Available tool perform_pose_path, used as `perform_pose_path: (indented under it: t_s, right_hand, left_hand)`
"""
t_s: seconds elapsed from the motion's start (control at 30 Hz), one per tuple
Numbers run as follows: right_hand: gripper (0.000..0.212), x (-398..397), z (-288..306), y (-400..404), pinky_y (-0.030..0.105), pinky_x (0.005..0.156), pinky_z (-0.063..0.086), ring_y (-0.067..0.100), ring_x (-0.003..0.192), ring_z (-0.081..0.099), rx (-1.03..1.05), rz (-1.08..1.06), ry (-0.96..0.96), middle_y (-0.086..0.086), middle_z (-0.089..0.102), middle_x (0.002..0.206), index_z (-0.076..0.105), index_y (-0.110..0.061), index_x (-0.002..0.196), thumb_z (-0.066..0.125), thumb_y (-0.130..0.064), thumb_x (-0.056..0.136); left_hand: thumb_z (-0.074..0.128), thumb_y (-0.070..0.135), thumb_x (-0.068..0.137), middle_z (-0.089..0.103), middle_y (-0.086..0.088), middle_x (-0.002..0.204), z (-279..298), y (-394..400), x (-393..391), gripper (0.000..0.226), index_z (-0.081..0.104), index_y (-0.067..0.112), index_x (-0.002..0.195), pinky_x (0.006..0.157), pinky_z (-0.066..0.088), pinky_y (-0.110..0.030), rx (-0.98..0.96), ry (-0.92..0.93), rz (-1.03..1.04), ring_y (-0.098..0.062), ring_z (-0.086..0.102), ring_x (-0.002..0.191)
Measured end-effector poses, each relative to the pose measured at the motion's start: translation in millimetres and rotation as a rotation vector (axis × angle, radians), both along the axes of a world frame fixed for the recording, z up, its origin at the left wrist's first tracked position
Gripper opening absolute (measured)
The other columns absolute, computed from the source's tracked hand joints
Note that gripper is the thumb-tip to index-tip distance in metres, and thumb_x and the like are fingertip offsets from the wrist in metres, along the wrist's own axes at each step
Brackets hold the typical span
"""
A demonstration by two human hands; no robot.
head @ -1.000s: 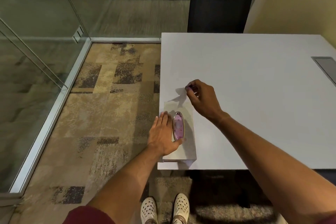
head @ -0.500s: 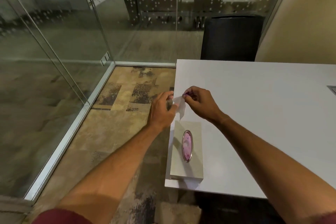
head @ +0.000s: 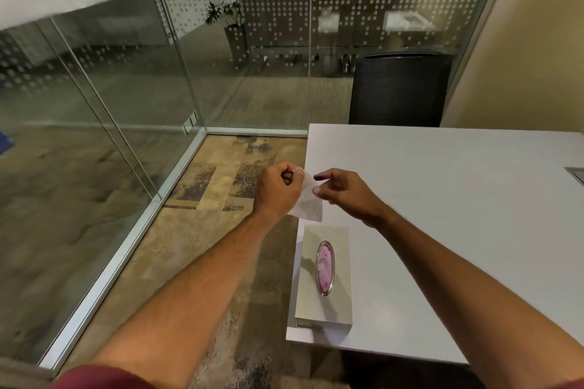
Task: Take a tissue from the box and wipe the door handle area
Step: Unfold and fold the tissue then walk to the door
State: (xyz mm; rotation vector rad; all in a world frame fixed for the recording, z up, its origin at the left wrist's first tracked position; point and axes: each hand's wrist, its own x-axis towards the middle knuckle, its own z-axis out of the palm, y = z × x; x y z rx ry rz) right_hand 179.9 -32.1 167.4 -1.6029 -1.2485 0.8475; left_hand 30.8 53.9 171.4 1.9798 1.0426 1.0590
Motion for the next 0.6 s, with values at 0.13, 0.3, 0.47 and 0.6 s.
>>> perform_pose_path:
  t_s: [0.13,0.3,0.47,0.6]
  right_hand:
    - [0.028,-3,-5,2,0.030,0.074,0.060,0.018,0.088,0.067,0.027,-0.048,-0.155,0.003,0.070,0.098,0.064,-0.013,0.112,0.069,-0.027,0.088]
    - [0.012,4,0,1,0.019,0.067,0.051,0.017,0.087,0.063,0.115,-0.168,-0.116,0.002,0.068,0.093,0.069,-0.016,0.097,0.057,-0.021,0.095]
    - [0.015,7,4,1,0.021,0.070,0.050,0.015,0.092,0.060,0.060,-0.175,-0.141,0.002,0.065,0.102,0.067,-0.016,0.105,0.057,-0.016,0.094]
    - [0.017,4,4,-1,0.026,0.073,0.053,0.017,0.092,0.063,0.057,-0.174,-0.157,0.004,0.068,0.101,0.068,-0.013,0.106,0.059,-0.022,0.095]
  left_hand:
    - [0.064,0.011,0.090,0.060,0.008,0.069,8,2,-1,0.008,0.072,0.010,0.088,0.053,0.041,-0.005,0.039,0.018,-0.019,0.001,0.053,0.061]
    - [0.062,0.005,0.089,0.063,0.005,0.072,14,6,-7,0.013,0.075,0.009,0.088,0.054,0.043,-0.013,0.103,0.100,-0.104,0.001,0.051,0.059]
    - [0.063,0.008,0.090,0.056,0.014,0.066,10,5,-10,0.009,0.071,0.010,0.086,0.051,0.039,-0.008,0.082,0.102,-0.088,0.002,0.048,0.057]
    - [0.059,0.013,0.095,0.058,0.008,0.075,9,3,-9,0.008,0.063,0.015,0.088,0.059,0.046,-0.017,-0.018,0.064,-0.094,-0.005,0.052,0.068]
